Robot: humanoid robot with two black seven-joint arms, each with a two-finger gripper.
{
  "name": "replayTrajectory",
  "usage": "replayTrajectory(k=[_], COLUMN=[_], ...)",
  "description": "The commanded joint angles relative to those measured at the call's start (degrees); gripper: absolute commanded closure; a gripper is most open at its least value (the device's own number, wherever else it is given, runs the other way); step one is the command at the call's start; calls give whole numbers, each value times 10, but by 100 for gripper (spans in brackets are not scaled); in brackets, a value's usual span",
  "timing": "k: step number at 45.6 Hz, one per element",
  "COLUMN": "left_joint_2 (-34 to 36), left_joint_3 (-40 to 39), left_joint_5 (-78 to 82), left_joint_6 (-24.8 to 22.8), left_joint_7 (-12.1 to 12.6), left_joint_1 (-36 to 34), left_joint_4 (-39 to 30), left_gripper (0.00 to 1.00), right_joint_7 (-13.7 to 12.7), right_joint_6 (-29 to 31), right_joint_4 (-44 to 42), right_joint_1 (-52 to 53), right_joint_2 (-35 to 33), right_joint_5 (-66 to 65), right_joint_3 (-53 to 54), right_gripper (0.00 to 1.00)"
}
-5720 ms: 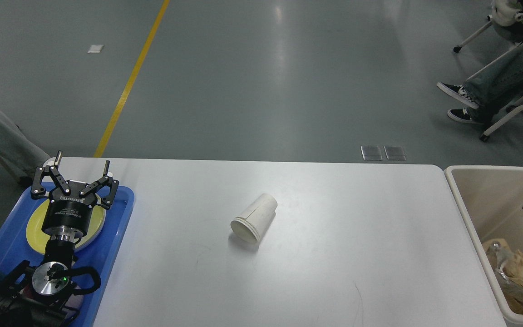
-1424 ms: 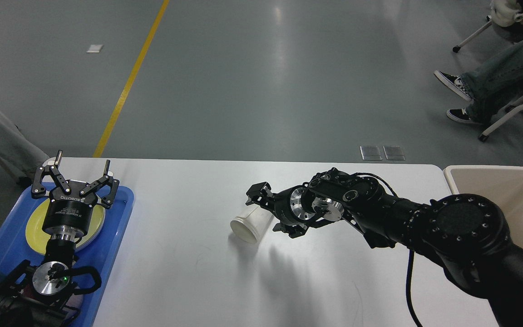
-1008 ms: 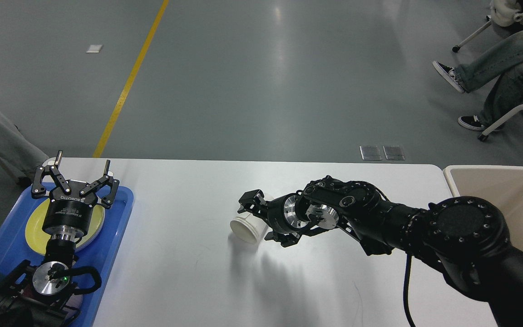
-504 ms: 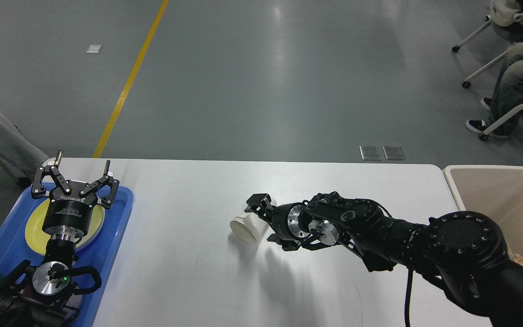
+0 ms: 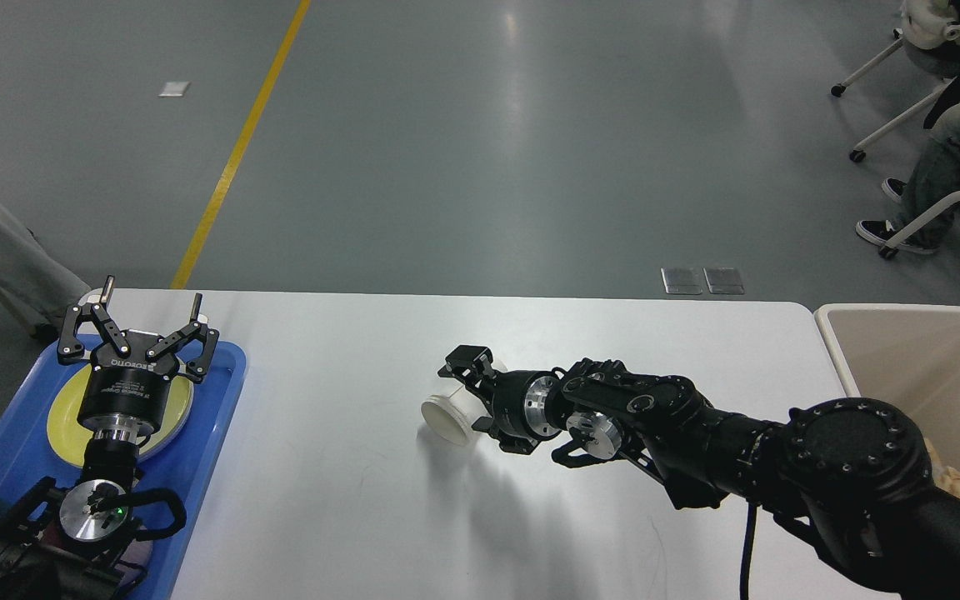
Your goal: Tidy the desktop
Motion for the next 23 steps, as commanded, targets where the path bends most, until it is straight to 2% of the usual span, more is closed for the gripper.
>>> replayTrajectory(k=[1,23], left_joint_2=[0,0], left_joint_3=[0,0], left_joint_5=[0,0], left_joint_6=[0,0], left_joint_7=[0,0], left_joint_1=[0,0], left_joint_4=[0,1], left_gripper=[4,4], right_joint_7=[0,0], right_joint_6=[-1,-1], right_joint_4=[1,4], right_joint_1=[-11,-18], right_joint_2=[0,0], right_joint_5=[-2,-6], right_joint_3=[0,0], right_gripper=[6,6])
